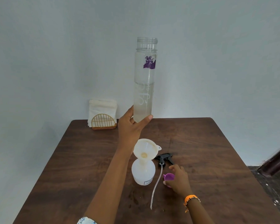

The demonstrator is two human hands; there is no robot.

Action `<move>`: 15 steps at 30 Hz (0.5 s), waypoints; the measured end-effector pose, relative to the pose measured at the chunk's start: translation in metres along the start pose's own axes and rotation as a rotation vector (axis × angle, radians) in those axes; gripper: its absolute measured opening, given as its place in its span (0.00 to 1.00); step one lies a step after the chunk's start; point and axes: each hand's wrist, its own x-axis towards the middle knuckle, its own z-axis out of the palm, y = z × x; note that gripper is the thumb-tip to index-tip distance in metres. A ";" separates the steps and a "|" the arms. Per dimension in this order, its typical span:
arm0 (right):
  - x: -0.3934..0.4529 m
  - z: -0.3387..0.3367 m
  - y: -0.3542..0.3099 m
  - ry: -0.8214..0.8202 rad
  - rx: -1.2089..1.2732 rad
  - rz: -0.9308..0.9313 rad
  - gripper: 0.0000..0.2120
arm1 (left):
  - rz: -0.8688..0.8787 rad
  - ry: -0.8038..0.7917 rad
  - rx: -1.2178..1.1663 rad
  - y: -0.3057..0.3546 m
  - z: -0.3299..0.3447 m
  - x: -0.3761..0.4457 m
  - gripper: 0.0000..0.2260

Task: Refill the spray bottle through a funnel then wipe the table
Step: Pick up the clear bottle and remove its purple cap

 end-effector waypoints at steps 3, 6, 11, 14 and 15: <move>0.003 -0.024 -0.017 0.079 0.118 -0.062 0.21 | 0.001 -0.006 -0.008 -0.001 0.000 0.000 0.17; -0.001 -0.063 -0.053 0.160 0.241 -0.148 0.12 | -0.005 -0.007 -0.016 -0.002 0.000 0.000 0.17; -0.015 -0.129 -0.129 0.218 0.534 -0.331 0.07 | -0.014 -0.019 -0.019 -0.002 0.000 0.001 0.17; -0.022 -0.158 -0.172 0.249 0.655 -0.456 0.11 | -0.003 -0.017 0.014 -0.003 0.000 0.001 0.19; -0.024 -0.166 -0.186 0.252 0.708 -0.492 0.13 | 0.000 -0.017 0.029 -0.004 0.000 0.001 0.20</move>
